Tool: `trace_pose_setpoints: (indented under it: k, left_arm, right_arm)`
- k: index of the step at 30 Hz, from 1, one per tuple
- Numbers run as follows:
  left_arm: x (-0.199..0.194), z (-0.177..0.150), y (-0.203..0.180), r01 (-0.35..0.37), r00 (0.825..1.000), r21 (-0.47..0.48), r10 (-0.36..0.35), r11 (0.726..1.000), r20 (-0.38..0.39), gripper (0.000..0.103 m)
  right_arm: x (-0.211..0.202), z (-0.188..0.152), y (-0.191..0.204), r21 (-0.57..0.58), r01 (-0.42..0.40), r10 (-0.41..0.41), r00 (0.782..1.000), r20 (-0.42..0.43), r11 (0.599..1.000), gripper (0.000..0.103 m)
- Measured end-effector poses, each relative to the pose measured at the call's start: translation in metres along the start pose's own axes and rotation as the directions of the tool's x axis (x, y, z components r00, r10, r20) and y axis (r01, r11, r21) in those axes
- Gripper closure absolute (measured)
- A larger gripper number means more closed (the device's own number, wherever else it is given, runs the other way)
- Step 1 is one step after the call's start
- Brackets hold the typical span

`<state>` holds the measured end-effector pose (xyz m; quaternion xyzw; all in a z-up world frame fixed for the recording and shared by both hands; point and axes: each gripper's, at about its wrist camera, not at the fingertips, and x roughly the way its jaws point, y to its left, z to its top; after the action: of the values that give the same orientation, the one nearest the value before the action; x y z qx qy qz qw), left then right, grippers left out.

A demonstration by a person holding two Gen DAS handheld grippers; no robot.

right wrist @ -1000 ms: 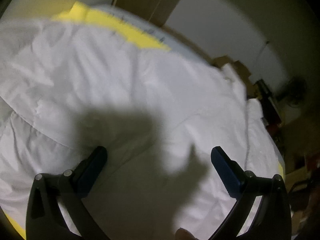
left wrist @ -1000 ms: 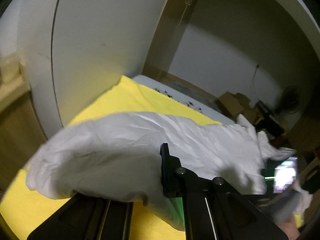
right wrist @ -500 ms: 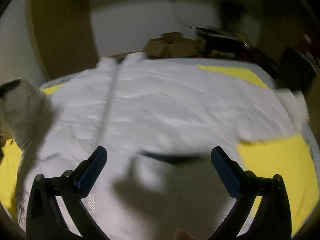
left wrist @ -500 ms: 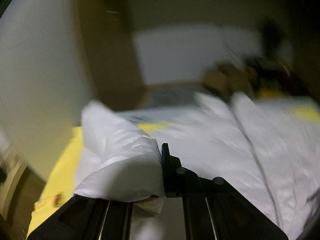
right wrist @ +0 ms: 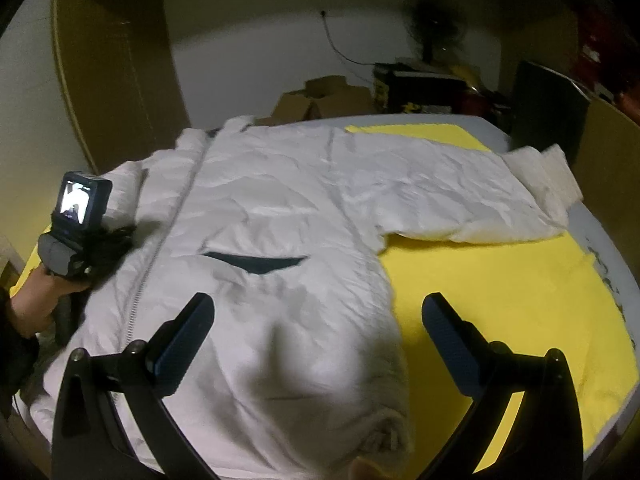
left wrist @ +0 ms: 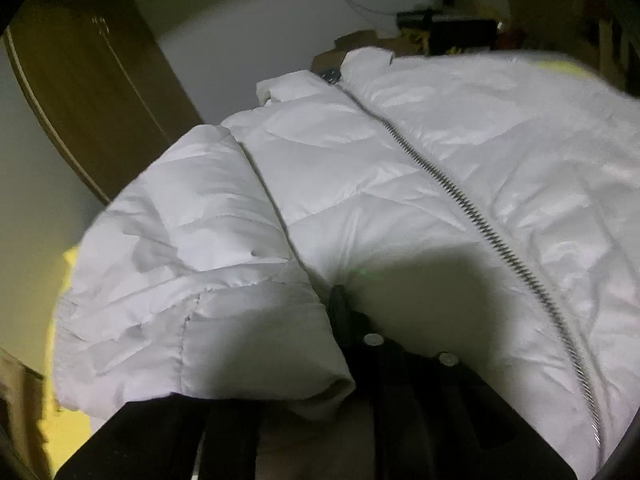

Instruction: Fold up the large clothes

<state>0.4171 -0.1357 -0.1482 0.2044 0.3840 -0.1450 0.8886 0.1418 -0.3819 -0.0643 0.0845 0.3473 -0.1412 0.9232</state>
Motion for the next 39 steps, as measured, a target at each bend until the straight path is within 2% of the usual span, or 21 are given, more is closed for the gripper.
trace_pose_setpoints:
  k: [1, 2, 3, 7, 11, 14, 16, 17, 18, 20, 22, 25, 26, 27, 29, 30, 31, 32, 34, 36, 39]
  left_arm:
    - [-0.008, -0.003, 0.009, 0.053, 0.998, -0.03, -0.052, 0.998, 0.021, 0.062]
    - [-0.017, -0.005, 0.013, 0.08, 0.996, -0.048, -0.078, 0.996, 0.039, 0.015]
    - [-0.032, -0.01, 0.02, 0.107, 0.992, -0.061, -0.103, 0.992, 0.068, 0.0]
    - [-0.096, -0.04, 0.027, 0.17, 0.965, -0.068, -0.152, 0.983, 0.215, 0.0]
    - [-0.161, -0.099, 0.076, 0.265, 0.927, -0.187, -0.196, 0.946, 0.319, 0.0]
    - [-0.199, -0.148, 0.12, 0.285, 0.916, -0.328, -0.155, 0.901, 0.371, 0.0]
    - [-0.222, -0.187, 0.154, 0.287, 0.916, -0.46, -0.1, 0.841, 0.389, 0.0]
    - [-0.227, -0.205, 0.169, 0.289, 0.916, -0.518, -0.076, 0.805, 0.393, 0.0]
    - [-0.232, -0.217, 0.18, 0.291, 0.917, -0.552, -0.063, 0.781, 0.394, 0.0]
    - [-0.241, -0.251, 0.203, 0.285, 0.922, -0.643, -0.019, 0.711, 0.388, 0.0]
    - [-0.25, -0.276, 0.218, 0.275, 0.924, -0.687, 0.013, 0.672, 0.383, 0.0]
    - [-0.263, -0.306, 0.23, 0.254, 0.927, -0.722, 0.05, 0.643, 0.371, 0.0]
    - [-0.27, -0.314, 0.233, 0.249, 0.929, -0.726, 0.054, 0.641, 0.366, 0.0]
    - [-0.272, -0.32, 0.236, 0.241, 0.932, -0.732, 0.058, 0.638, 0.357, 0.0]
    - [-0.277, -0.335, 0.239, 0.235, 0.934, -0.74, 0.064, 0.63, 0.351, 0.0]
    - [-0.279, -0.341, 0.241, 0.234, 0.935, -0.744, 0.065, 0.626, 0.349, 0.0]
    - [-0.278, -0.345, 0.241, 0.232, 0.937, -0.748, 0.064, 0.622, 0.344, 0.0]
    - [-0.278, -0.35, 0.244, 0.23, 0.94, -0.753, 0.061, 0.617, 0.336, 0.0]
    - [-0.279, -0.353, 0.246, 0.229, 0.943, -0.76, 0.056, 0.608, 0.329, 0.0]
    - [-0.277, -0.359, 0.248, 0.234, 0.944, -0.769, 0.051, 0.595, 0.327, 0.0]
    - [-0.272, -0.36, 0.248, 0.242, 0.943, -0.775, 0.047, 0.584, 0.33, 0.0]
  right_arm:
    - [0.0, 0.001, 0.005, -0.007, -0.011, 0.011, 1.0, 0.004, 1.0, 0.0]
    - [-0.002, 0.002, 0.012, -0.016, -0.026, 0.026, 1.0, 0.006, 1.0, 0.0]
    - [-0.004, 0.003, 0.017, -0.022, -0.036, 0.036, 0.999, 0.011, 0.999, 0.0]
    - [-0.015, 0.011, 0.042, -0.078, -0.063, 0.067, 0.997, 0.048, 0.995, 0.0]
    - [-0.021, 0.031, 0.087, -0.18, -0.106, 0.124, 0.988, 0.089, 0.978, 0.0]
    - [-0.016, 0.042, 0.148, -0.343, -0.108, 0.154, 0.982, 0.11, 0.933, 0.0]
    - [-0.003, 0.042, 0.203, -0.483, -0.103, 0.161, 0.984, 0.081, 0.87, 0.0]
    - [0.007, 0.041, 0.237, -0.554, -0.093, 0.155, 0.986, 0.065, 0.827, 0.0]
    - [0.015, 0.039, 0.266, -0.606, -0.085, 0.148, 0.987, 0.054, 0.791, 0.0]
    - [0.033, 0.035, 0.33, -0.704, -0.118, 0.179, 0.984, 0.014, 0.7, 0.0]
    - [0.051, 0.031, 0.381, -0.764, -0.089, 0.155, 0.988, 0.014, 0.639, 0.0]
    - [0.085, 0.017, 0.452, -0.85, -0.004, 0.094, 0.994, 0.053, 0.528, 0.0]
    - [0.102, 0.011, 0.474, -0.875, 0.041, 0.055, 0.996, 0.076, 0.482, 0.0]
    - [0.116, 0.007, 0.489, -0.889, 0.067, 0.025, 0.996, 0.088, 0.454, 0.001]
    - [0.148, -0.002, 0.512, -0.909, 0.048, -0.032, 0.999, 0.038, 0.413, 0.004]
    - [0.16, -0.004, 0.517, -0.912, 0.028, -0.05, 0.999, 0.008, 0.41, 0.021]
    - [0.168, -0.006, 0.518, -0.912, 0.02, -0.068, 0.998, -0.009, 0.409, 0.048]
    - [0.18, -0.008, 0.519, -0.91, 0.018, -0.097, 0.995, -0.024, 0.414, 0.058]
    - [0.19, -0.003, 0.517, -0.894, 0.007, -0.106, 0.993, -0.046, 0.448, 0.08]
    - [0.186, 0.007, 0.511, -0.866, -0.025, -0.072, 0.995, -0.071, 0.499, 0.096]
    - [0.155, 0.033, 0.493, -0.798, -0.065, 0.024, 0.998, -0.063, 0.599, 0.097]
